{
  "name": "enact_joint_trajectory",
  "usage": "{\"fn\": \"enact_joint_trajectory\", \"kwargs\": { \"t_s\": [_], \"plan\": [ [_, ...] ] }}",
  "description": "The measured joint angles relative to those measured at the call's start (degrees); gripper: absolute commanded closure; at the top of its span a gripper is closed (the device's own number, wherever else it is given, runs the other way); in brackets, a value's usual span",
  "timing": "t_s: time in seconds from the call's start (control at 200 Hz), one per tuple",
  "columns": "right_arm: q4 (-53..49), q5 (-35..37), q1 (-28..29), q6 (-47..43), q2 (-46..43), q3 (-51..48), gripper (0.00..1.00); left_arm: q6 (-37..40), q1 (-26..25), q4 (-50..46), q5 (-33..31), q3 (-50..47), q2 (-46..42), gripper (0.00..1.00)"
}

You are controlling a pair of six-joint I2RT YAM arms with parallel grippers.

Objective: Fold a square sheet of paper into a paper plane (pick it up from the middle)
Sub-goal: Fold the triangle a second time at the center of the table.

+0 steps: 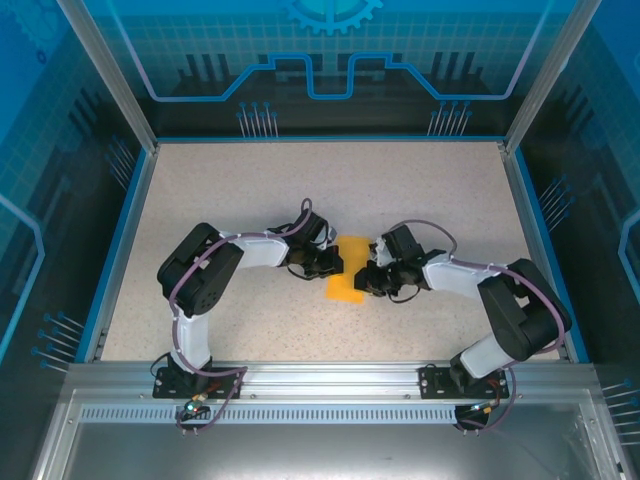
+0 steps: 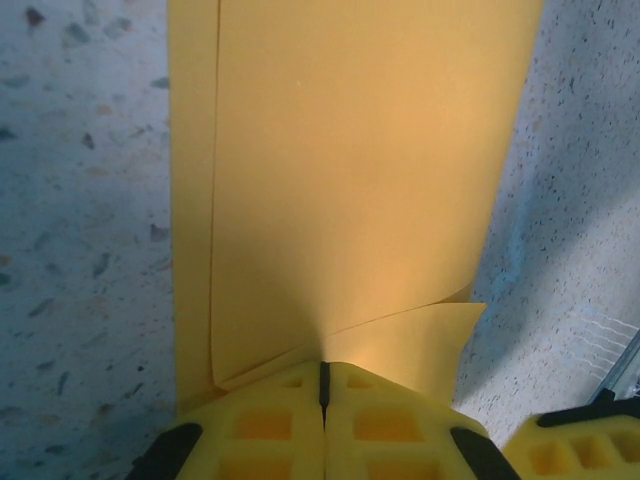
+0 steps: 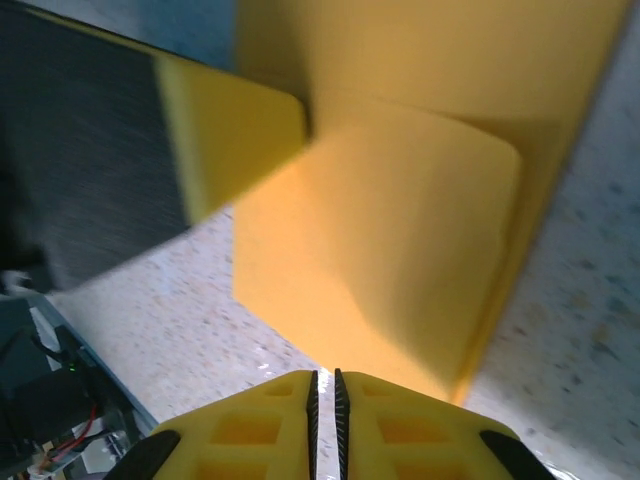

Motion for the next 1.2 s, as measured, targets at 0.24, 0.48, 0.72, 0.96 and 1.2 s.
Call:
{"fn": "enact_joint_trajectory", "kwargs": {
  "t_s": [0.24, 0.48, 0.72, 0.96, 1.2],
  "plan": [
    [2.0, -1.1, 0.7, 0.3, 6.1, 4.5, 0.86, 0.2, 0.0, -0.4, -0.1, 0.3, 0.0, 0.93],
    [2.2, -1.6, 1.1, 0.5, 11.2, 4.8, 0.87, 0.2, 0.0, -0.5, -0.1, 0.3, 0.0, 0.93],
    [4.1, -1.9, 1.0, 0.5, 10.1, 2.9, 0.87, 0.2, 0.0, -0.5, -0.1, 0.3, 0.0, 0.94],
    [3.2, -1.9, 1.0, -0.2, 6.6, -0.8, 0.86, 0.2, 0.0, -0.6, -0.1, 0.3, 0.1, 0.94],
    [6.6, -3.6, 0.3, -0.8, 5.4, -3.7, 0.85, 0.2, 0.0, -0.9, -0.1, 0.5, 0.1, 0.94]
  ]
}}
